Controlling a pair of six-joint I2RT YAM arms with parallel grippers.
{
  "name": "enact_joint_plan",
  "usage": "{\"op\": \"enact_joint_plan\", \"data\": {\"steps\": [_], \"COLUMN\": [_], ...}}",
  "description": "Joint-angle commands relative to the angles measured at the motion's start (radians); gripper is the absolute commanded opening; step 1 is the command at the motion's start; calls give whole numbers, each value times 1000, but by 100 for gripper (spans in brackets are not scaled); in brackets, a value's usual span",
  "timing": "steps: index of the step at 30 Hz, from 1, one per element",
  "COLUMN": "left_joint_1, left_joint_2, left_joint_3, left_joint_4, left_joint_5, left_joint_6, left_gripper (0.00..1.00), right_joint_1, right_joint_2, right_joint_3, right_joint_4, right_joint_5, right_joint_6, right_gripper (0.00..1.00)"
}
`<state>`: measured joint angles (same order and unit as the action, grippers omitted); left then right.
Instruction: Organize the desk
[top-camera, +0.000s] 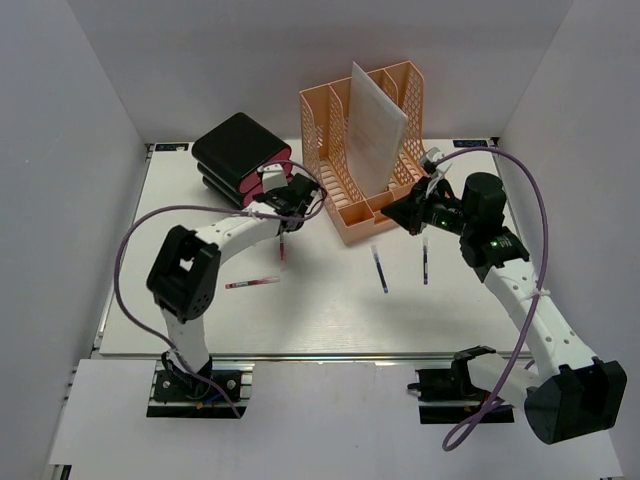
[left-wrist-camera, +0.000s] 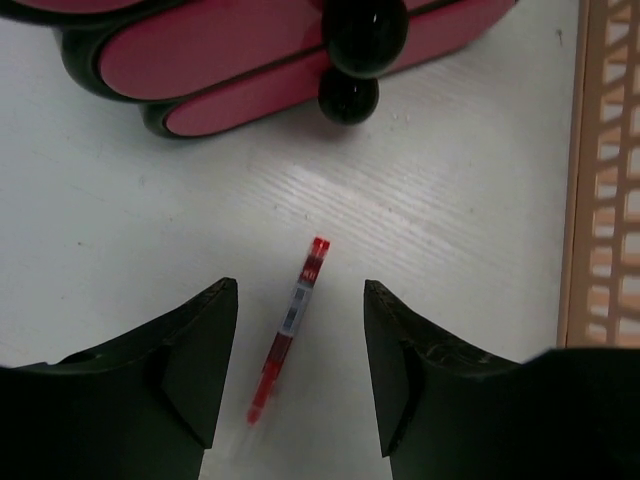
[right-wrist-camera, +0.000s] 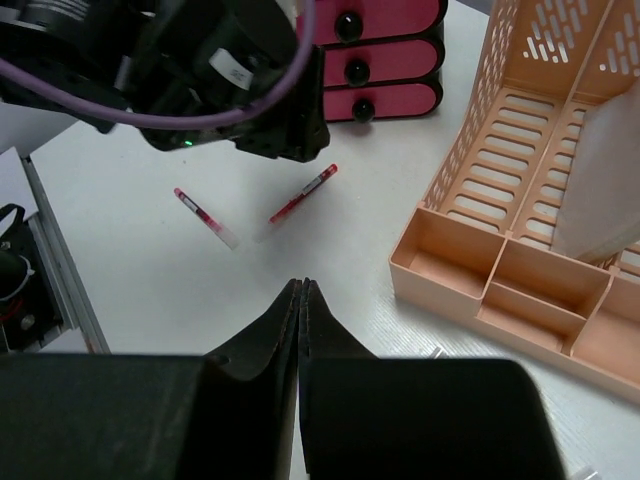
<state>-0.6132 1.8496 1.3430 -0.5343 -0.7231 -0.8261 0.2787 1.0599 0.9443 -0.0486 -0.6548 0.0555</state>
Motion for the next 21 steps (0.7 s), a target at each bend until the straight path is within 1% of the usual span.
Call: {"op": "enact_joint_plan", "data": {"steps": [1, 2, 5, 6, 9, 13, 17, 21], "left_joint_1": [-29, -30, -40, -40, -49, -49, -49, -49], "left_joint_2": [86, 106, 186, 200, 243, 280, 333, 369], "left_joint_3": [119, 172, 237, 246, 265, 278, 326, 346], "left_joint_4": [-104, -124, -147, -150, -148, -124, -104, -26], "left_joint_5": [-202, -223, -300, -338, -393, -427, -435, -432], "left_joint_6": [-102, -113, -114, -117, -125, -114, -88, -30], "left_gripper": [63, 63, 62, 62, 61, 61, 62, 63], "right_joint_1": [-22, -22, -36, -36, -41, -42, -44, -42], "right_joint_2": [-21, -23, -26, -23, -24, -15, -8, -5], "right_joint_3": [-13, -16, -19, -18, -24, -27, -33, -38], "right_joint_4": [73, 76, 78, 78, 81, 85, 92, 98], "right_joint_5": [-43, -49, -58, -60, -65, -71, -80, -80], "right_joint_6": [38, 37, 32, 30, 27, 23, 21, 15], "right_gripper": [0, 0, 0, 0, 0, 0, 0, 0]}}
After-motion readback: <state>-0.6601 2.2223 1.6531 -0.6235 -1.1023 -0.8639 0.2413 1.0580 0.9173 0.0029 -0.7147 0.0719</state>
